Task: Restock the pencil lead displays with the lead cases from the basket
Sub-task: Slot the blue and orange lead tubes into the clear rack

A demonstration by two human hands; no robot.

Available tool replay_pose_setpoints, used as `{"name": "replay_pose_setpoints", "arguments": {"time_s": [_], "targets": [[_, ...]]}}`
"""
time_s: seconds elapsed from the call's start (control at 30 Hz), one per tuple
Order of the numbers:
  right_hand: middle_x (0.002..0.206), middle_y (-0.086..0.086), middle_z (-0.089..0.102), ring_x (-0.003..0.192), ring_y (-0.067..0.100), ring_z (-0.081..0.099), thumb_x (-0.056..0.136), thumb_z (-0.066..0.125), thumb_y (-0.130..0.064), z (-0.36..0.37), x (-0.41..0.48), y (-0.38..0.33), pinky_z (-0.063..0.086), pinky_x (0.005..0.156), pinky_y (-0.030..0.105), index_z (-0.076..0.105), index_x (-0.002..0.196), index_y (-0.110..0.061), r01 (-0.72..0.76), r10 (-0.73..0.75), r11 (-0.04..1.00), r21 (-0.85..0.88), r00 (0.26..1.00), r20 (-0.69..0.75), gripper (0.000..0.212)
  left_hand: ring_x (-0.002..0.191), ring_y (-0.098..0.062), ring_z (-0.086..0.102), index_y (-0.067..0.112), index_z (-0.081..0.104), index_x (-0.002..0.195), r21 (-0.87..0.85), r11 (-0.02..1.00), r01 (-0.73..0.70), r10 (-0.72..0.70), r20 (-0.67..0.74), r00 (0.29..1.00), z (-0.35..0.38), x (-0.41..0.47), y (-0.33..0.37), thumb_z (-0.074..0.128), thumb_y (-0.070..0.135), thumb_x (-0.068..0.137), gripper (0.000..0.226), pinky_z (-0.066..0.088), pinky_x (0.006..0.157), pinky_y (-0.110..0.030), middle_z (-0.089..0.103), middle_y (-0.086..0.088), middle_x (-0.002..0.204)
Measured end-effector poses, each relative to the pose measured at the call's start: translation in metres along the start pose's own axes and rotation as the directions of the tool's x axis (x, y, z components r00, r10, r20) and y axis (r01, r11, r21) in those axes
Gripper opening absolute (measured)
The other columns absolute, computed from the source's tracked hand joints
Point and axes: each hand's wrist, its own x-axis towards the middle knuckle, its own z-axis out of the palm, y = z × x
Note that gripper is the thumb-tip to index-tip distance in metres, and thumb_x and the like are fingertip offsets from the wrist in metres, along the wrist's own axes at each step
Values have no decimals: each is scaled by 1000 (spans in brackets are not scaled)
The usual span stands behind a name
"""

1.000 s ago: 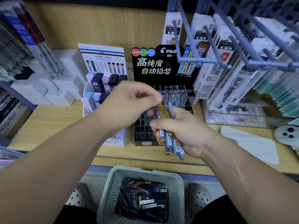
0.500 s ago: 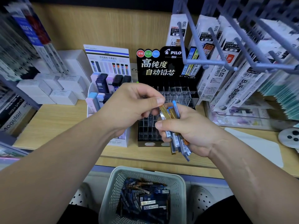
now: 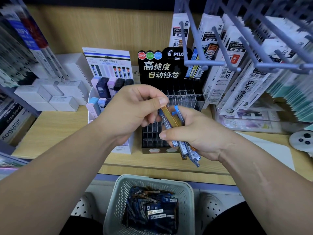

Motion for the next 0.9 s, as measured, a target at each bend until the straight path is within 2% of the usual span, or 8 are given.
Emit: {"name": "replay_pose_setpoints", "arguments": {"time_s": [0.13, 0.3, 0.4, 0.5, 0.63, 0.8, 0.9], "targets": [[68, -8, 63, 59, 12, 56, 85, 72, 6, -1, 0, 3, 48, 57, 26, 63, 107, -11, -28, 28, 1000, -1, 999, -20, 29, 48, -16, 56, 10, 68, 80, -94, 995, -27, 17, -101, 995, -6, 7, 3, 64, 5, 92, 14, 41, 42, -21, 58, -4, 55], [68, 2, 60, 58, 15, 55, 89, 68, 3, -3, 2, 2, 47, 56, 27, 60, 105, -13, -94, 99, 984, 154, 995, -24, 23, 52, -15, 65, 5, 69, 83, -50, 997, -51, 43, -149, 988, -18, 10, 9, 66, 1, 91, 9, 53, 51, -22, 66, -6, 59], [68, 4, 63, 56, 16, 56, 88, 70, 3, -6, 6, 4, 47, 52, 27, 62, 102, -13, -162, 185, 969, 185, 977, -111, 22, 53, -15, 66, 4, 71, 90, -36, 999, -24, 14, -246, 969, -29, 12, 9, 66, 0, 91, 7, 54, 54, -22, 67, -6, 59], [66, 4, 63, 55, 16, 56, 88, 70, 3, -7, 10, 7, 45, 50, 27, 64, 101, -12, -171, 212, 963, 209, 958, -196, 21, 54, -18, 67, 7, 72, 83, 166, 984, 61, 5, -367, 930, -41, 13, -1, 66, 3, 91, 11, 57, 58, -28, 67, -7, 57], [68, 4, 64, 57, 16, 58, 88, 71, 2, -3, 11, 8, 45, 51, 28, 64, 101, -13, -158, 201, 967, 200, 955, -217, 22, 49, -21, 65, 13, 71, 78, 391, 912, 125, 21, -348, 937, -43, 11, -10, 72, 17, 89, 12, 59, 59, -37, 67, -7, 53], [68, 3, 65, 59, 17, 58, 86, 72, 0, 0, 13, 10, 46, 54, 30, 65, 100, -15, -153, 191, 973, 173, 954, -230, 22, 49, -28, 67, 16, 67, 71, 479, 870, 119, 56, -334, 941, -36, 15, -8, 77, 27, 86, 21, 53, 52, -30, 66, -6, 50], [67, 3, 65, 59, 17, 58, 86, 73, 0, 0, 11, 12, 45, 55, 30, 65, 101, -15, -152, 187, 976, 159, 953, -238, 22, 41, -12, 63, 14, 65, 70, 545, 832, 99, 103, -328, 939, -30, 17, -9, 77, 26, 86, 23, 48, 47, -19, 65, -5, 49]]}}
